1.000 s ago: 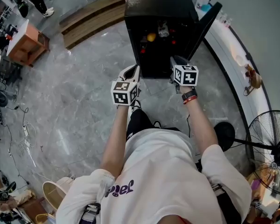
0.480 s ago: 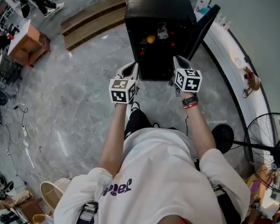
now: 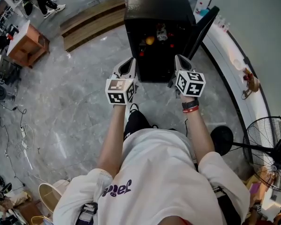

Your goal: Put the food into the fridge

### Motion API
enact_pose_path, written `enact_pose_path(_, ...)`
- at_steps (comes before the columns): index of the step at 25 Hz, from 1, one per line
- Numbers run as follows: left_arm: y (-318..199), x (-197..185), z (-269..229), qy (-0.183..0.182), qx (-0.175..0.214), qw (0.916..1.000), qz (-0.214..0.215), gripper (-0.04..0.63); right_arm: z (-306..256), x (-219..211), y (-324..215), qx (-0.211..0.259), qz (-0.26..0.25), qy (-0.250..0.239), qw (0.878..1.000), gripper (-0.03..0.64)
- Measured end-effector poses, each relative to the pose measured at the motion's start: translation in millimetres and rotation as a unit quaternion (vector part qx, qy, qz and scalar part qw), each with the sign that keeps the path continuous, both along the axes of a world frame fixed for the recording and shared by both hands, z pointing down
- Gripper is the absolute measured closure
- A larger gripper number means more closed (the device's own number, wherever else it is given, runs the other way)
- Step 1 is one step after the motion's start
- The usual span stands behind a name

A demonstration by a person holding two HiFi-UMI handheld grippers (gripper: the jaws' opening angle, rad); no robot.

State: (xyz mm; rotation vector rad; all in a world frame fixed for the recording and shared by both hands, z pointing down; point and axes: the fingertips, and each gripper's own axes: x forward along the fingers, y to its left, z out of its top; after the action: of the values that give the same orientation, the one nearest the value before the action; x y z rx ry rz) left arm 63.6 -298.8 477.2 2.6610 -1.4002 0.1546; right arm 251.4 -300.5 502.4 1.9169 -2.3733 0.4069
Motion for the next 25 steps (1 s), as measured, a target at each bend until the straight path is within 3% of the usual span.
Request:
enact_pose_path(7,-3.0,-7.6,-17.7,0.002,0.024,0.9995,-0.019,0.577,-25.5,-5.8,5.7,0.034,0.002,0.026,0.999,0.603)
enact_pose_path(13,-11.5,-1.0,-16.2,-0.015,0.025,0.9995,-0.014,0.577,-38.5,-0.2,-0.3,0.052,0.01,0.019,0.998,0.603)
enact_pose_path(25,-10.2,17.1,-17.9,-0.011,0.026,0.9996,0.001,0.577,-40.7,12.8,2.1,0.058,0.006,-0.008,0.998,0.604)
